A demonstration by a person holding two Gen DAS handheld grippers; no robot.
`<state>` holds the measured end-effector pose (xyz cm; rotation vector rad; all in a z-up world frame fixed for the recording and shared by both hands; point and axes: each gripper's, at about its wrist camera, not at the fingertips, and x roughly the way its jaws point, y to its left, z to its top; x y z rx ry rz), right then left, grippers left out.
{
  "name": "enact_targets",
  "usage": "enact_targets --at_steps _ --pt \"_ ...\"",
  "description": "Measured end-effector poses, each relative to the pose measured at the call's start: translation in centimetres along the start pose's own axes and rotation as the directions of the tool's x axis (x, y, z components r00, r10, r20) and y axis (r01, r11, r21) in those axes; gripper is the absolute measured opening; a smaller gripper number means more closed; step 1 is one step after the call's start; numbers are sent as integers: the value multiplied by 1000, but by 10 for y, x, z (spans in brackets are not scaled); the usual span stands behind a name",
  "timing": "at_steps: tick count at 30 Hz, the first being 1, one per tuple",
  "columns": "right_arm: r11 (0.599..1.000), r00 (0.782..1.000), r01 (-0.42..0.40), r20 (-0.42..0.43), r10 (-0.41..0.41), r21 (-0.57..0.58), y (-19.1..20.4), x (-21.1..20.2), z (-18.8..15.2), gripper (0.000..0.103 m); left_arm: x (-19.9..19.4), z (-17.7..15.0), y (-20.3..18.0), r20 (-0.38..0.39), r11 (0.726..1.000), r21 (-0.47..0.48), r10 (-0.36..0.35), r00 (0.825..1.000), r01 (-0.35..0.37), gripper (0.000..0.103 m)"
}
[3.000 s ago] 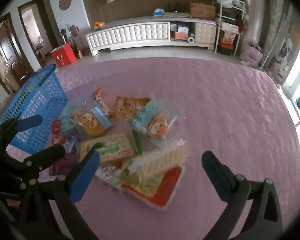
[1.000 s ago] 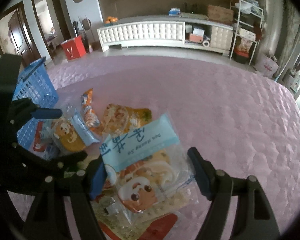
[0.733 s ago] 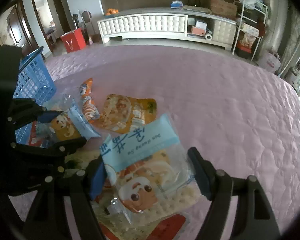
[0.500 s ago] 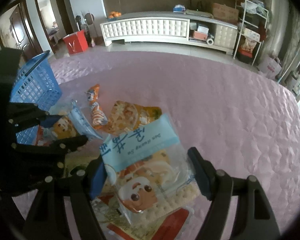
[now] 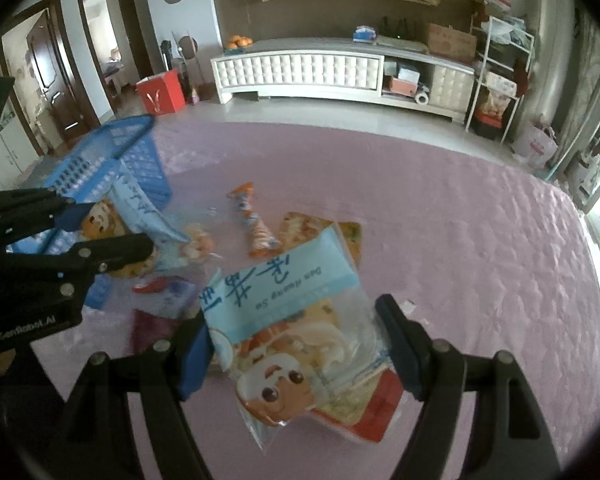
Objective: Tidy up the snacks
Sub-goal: 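Grasp the orange cartoon-face bag with the left tool while the right tool holds its bag, then carry both bags over the blue basket and open both tools to drop them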
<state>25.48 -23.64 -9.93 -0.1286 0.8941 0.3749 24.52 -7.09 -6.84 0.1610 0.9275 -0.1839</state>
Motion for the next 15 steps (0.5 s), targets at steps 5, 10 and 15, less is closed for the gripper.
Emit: enact_targets --at_steps 5,10,15 --pt "1000 1000 1 27 0 -26 29 -24 10 79 -36 -13 19 41 1000 -13 5 999 -4 36" --pt "997 998 0 55 4 -72 58 -38 22 79 -63 -22 40 72 999 -35 8 997 -5 36" --pt "993 997 -7 69 15 -115 83 -42 38 79 -78 -25 64 89 999 -48 29 996 -24 36"
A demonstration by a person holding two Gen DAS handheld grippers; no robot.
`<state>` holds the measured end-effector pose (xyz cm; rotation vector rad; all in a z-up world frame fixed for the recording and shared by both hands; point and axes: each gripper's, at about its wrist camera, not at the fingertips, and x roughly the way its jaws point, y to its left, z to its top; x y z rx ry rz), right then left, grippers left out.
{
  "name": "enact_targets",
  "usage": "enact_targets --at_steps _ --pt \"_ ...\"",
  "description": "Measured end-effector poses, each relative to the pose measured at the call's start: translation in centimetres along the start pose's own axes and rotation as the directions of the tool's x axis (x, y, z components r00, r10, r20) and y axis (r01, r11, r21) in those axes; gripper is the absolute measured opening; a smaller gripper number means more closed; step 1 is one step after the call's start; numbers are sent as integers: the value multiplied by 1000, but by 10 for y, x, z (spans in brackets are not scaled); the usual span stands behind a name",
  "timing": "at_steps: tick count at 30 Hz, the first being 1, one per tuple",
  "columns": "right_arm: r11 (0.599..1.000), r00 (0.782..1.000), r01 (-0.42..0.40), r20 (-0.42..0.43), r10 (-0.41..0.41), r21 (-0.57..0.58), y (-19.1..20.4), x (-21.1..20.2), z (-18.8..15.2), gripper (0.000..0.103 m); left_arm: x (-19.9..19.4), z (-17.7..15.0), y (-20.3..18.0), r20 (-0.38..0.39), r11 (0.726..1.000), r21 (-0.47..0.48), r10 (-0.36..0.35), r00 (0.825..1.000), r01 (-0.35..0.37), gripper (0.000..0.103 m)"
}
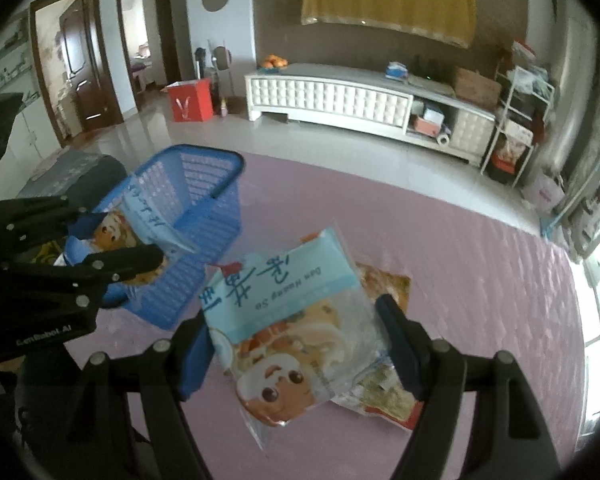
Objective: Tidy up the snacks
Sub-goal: 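Carry both bags over the blue basket and open both tools to drop them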
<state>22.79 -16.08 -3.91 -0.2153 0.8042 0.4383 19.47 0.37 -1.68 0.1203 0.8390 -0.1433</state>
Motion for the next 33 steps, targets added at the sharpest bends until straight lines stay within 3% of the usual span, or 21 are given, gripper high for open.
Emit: enact_targets --at_steps 14,22,33 --pt "994 996 -86 14 87 -70 50 29 45 79 -16 9 88 -8 997 -32 65 998 -65 36" --pt "985 992 -130 -17 129 -115 68 66 67 79 8 18 139 -39 994 -87 57 998 -60 36" --pt "972 987 -148 -83 134 -184 77 117 85 79 60 27 170 -108 993 -114 21 994 -34 36"
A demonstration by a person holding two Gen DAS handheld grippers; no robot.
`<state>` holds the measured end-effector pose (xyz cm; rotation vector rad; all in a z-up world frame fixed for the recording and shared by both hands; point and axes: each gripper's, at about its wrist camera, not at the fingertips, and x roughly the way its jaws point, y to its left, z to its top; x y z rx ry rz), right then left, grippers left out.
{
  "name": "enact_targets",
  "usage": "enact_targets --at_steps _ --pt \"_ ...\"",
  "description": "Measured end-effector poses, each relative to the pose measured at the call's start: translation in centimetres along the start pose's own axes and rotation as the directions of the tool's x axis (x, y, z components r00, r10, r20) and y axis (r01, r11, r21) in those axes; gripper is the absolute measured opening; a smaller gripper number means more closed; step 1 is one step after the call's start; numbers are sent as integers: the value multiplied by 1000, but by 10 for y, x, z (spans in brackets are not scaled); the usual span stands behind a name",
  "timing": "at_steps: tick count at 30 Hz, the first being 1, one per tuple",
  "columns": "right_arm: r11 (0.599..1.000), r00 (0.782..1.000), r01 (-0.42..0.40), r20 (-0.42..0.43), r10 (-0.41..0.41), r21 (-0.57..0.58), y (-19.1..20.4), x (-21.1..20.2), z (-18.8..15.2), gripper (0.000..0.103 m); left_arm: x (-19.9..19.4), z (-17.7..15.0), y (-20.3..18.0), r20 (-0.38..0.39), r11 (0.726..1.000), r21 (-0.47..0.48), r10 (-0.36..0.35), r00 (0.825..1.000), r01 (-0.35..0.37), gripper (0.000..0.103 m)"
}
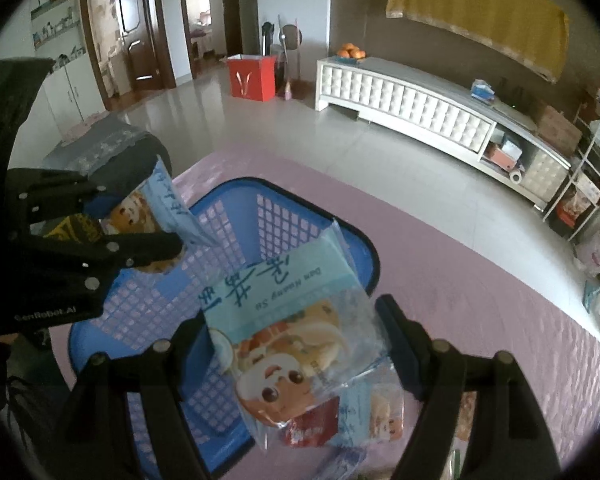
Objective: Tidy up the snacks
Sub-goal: 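Carry both bags over the blue basket and open both tools to drop them, then withdraw both tools from the basket back toward the snack pile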
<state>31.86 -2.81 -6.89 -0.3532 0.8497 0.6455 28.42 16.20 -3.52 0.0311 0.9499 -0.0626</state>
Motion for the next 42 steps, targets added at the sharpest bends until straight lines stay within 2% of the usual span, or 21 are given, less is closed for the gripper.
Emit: enact_targets --at_steps 6,9,13,15,16,28,34,42 --pt "1000 1000 6 -31 -7 -29 -7 19 4 79 22 7 5 -29 1000 -7 -13 1000 13 36" --pt "1000 999 -13 -41 13 -16 -12 24 9 80 30 12 7 -32 1000 -10 -24 999 24 39" --pt "999 998 26 -60 -28 -30 -11 31 13 90 27 13 5 -11 1000 3 2 1000 -2 58" --pt "998 998 43 -50 -45 -45 -11 28 12 99 21 13 5 0 1000 8 13 1000 -13 61" --pt "998 998 44 -41 -46 -44 -11 23 10 103 17 11 4 5 1000 6 13 1000 -13 61" --pt "995 998 68 10 -69 68 -45 -40 -9 103 -36 1 -24 60 1000 21 9 998 -10 61" --pt "991 994 103 38 -106 82 -59 -82 -28 103 -67 0 -60 92 999 46 -9 996 5 61" --pt "987 986 137 78 -144 88 -74 -131 -59 103 -81 -5 -114 95 995 93 -33 995 24 61"
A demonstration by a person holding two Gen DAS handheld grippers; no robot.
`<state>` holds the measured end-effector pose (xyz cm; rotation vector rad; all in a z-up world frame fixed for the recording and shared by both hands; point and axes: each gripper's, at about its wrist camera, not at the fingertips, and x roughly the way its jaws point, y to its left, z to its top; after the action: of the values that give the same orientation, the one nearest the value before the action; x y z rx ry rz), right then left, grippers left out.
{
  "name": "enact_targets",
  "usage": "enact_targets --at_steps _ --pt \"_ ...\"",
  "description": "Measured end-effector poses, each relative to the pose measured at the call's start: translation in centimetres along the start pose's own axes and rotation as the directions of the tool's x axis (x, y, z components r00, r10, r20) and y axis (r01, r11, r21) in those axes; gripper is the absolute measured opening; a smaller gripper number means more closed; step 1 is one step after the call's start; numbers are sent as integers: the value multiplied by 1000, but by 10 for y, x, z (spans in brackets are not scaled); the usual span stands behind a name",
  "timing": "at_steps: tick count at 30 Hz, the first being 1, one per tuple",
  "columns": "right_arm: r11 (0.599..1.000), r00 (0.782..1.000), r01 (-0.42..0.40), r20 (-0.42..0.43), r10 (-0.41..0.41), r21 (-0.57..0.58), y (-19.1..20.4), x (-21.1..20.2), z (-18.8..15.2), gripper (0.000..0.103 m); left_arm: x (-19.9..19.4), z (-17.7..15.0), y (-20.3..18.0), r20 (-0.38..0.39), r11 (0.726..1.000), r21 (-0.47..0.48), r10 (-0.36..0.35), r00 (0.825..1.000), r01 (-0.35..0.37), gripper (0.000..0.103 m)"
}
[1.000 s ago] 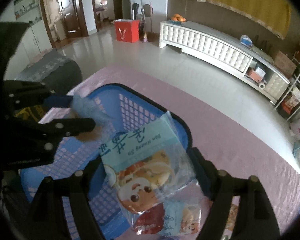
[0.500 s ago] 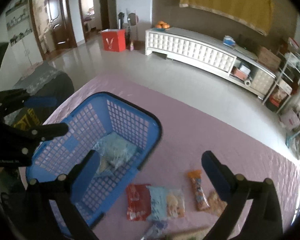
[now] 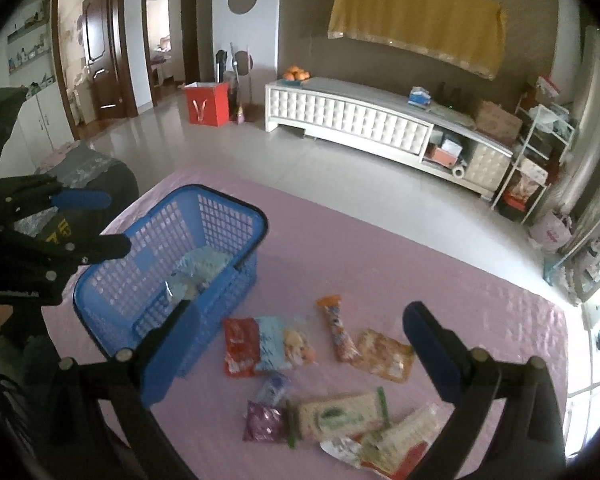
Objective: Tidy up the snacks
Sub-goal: 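Withdraw both tools from the basket back toward the snack pile, then grasp the second blue-labeled cartoon bag with the right tool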
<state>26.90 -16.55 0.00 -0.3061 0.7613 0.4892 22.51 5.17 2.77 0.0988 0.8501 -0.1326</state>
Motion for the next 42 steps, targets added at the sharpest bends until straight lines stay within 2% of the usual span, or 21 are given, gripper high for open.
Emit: enact_targets --at_steps 8,13,23,27,30,35,42 --pt "1000 1000 14 -24 -14 18 -23 -10 -32 103 11 -12 -37 -18 999 22 -27 999 27 61" --pt "1000 999 7 -46 -6 26 -30 -2 -46 103 21 -19 -43 -29 1000 6 -17 999 18 61" --pt "999 993 -47 -112 49 19 -25 43 -53 103 48 -34 -2 -91 998 -54 7 996 -12 61" --pt "996 985 -80 -154 83 27 -22 68 -51 103 60 -41 17 -111 996 -93 3 994 -14 61" --pt "995 978 -95 -184 98 23 -18 86 -52 103 67 -48 32 -116 993 -113 28 993 -42 61" --pt "992 958 -126 -258 127 21 -14 125 -57 103 90 -61 52 -172 989 -122 57 983 -79 61" --pt "990 925 -143 -354 139 14 -9 179 -66 103 110 -66 64 -205 987 -141 44 978 -74 61"
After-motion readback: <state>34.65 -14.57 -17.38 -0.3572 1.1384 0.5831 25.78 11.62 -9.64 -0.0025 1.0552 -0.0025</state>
